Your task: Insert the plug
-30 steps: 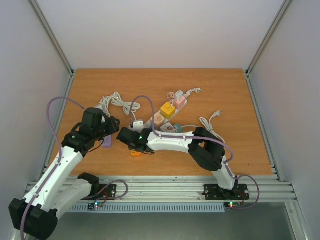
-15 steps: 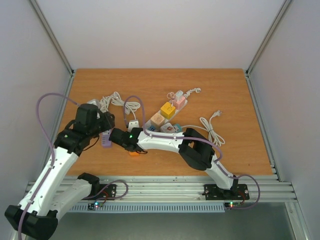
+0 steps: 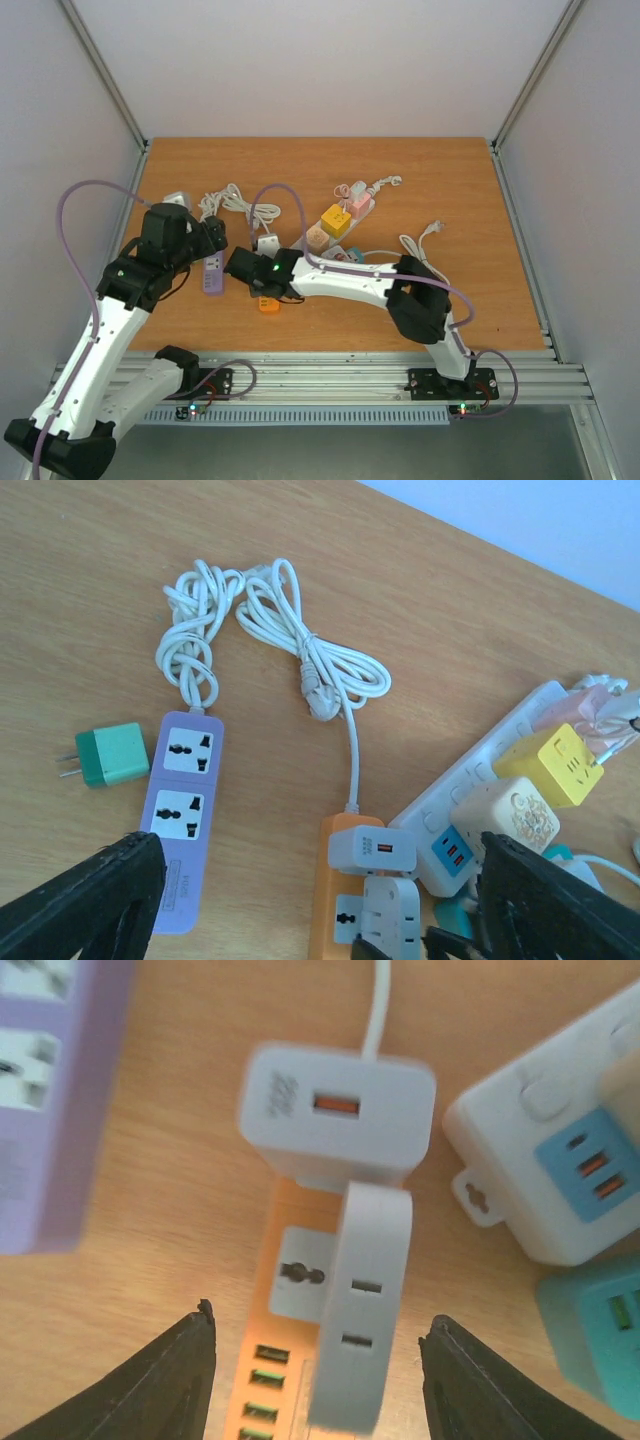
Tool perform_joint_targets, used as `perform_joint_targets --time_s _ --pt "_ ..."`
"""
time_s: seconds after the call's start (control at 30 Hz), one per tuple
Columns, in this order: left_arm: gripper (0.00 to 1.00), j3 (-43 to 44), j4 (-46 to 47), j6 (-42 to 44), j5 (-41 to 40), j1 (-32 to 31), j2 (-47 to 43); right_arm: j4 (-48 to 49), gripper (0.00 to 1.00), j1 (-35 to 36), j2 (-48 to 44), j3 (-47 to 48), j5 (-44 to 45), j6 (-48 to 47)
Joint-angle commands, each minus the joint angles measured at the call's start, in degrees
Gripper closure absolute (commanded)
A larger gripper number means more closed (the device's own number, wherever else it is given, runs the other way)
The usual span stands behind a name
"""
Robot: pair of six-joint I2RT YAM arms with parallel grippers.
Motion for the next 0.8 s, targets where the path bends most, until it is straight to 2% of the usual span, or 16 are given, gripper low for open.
perform_joint_targets --time_s 0.0,0.17,0.4,0.63,0.77 --pt "0.11 2.6 -0.7 2.19 -3.46 0.38 1.43 0.12 0.42 0.35 -7.19 0.2 1.15 -2.19" --pt "0.01 3.54 -1.46 2.76 -5.48 0.53 2.96 -0.29 0.42 0.35 -10.78 -1.22 2.16 -3.82" --pt "0.01 2.28 -0.41 4.01 -4.89 2.2 6.48 4.94 0.42 0.2 -20.2 -9.07 2.22 -7.74" --pt "0.01 -1.28 3.2 1.64 5.83 13.68 12.87 7.94 0.41 -1.19 -26.32 -16.28 -0.95 -10.23" --pt "0.12 -2.09 2.67 -1.63 3.48 19.37 18.49 9.09 0.42 -1.67 -27.96 -18.87 -2.33 -11.64"
